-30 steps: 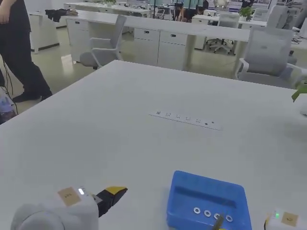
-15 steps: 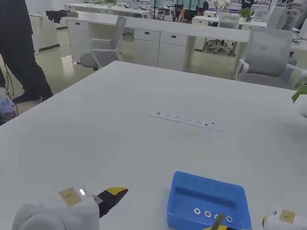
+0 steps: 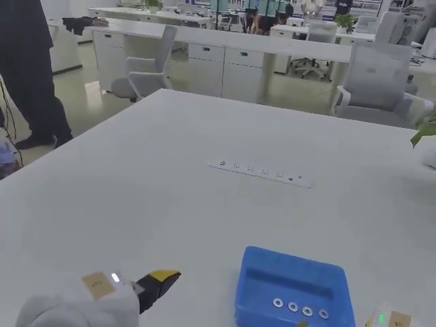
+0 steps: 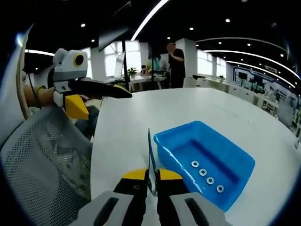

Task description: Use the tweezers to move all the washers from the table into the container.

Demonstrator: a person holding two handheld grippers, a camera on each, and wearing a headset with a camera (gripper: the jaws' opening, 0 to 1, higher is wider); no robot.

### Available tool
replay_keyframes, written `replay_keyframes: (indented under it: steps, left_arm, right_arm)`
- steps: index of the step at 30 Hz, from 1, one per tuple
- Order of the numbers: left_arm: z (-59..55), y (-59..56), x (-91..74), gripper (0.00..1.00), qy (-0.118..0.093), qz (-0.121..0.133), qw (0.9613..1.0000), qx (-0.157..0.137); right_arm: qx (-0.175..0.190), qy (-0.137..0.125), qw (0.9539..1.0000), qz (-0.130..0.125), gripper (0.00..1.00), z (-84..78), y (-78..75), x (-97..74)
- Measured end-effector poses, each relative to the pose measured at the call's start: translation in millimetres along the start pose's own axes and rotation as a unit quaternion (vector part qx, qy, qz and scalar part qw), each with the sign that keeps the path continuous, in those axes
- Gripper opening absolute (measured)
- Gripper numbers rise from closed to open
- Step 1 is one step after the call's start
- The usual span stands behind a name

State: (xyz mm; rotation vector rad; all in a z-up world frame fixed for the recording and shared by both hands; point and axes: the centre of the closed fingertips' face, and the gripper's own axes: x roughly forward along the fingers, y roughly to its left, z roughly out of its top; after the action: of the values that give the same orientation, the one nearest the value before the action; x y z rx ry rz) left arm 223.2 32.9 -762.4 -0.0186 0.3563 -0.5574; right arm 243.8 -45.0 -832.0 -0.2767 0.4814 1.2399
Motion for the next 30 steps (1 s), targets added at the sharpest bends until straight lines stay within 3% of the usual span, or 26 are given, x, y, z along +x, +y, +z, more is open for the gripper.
replay_keyframes:
  steps: [4,8,11,20,30]
  left_arm:
    - [0.0,-0.2,0.2,0.81,0.000,0.000,1.0000,0.001]
    - [0.3,0.9,-0.1,0.81,-0.001,0.002,1.0000,0.000]
    - [0.9,1.1,-0.2,0.81,-0.003,0.002,1.0000,-0.002]
    - [1.9,2.3,-0.8,0.81,-0.006,0.004,1.0000,-0.004]
    - [3.3,3.7,-1.6,0.81,-0.011,0.006,0.9999,-0.006]
  right_arm:
    - [0.070,-0.009,0.9974,-0.011,0.02,0.3,-10.4,-1.4]
    - [0.082,-0.022,0.9964,-0.010,0.02,7.4,-12.9,-5.7]
    - [0.102,-0.046,0.9937,-0.007,0.02,22.0,-14.1,-11.2]
    - [0.092,-0.077,0.9927,-0.002,0.02,57.3,-19.7,-21.1]
    - [0.090,-0.099,0.9910,0.000,0.02,86.4,-31.2,-20.3]
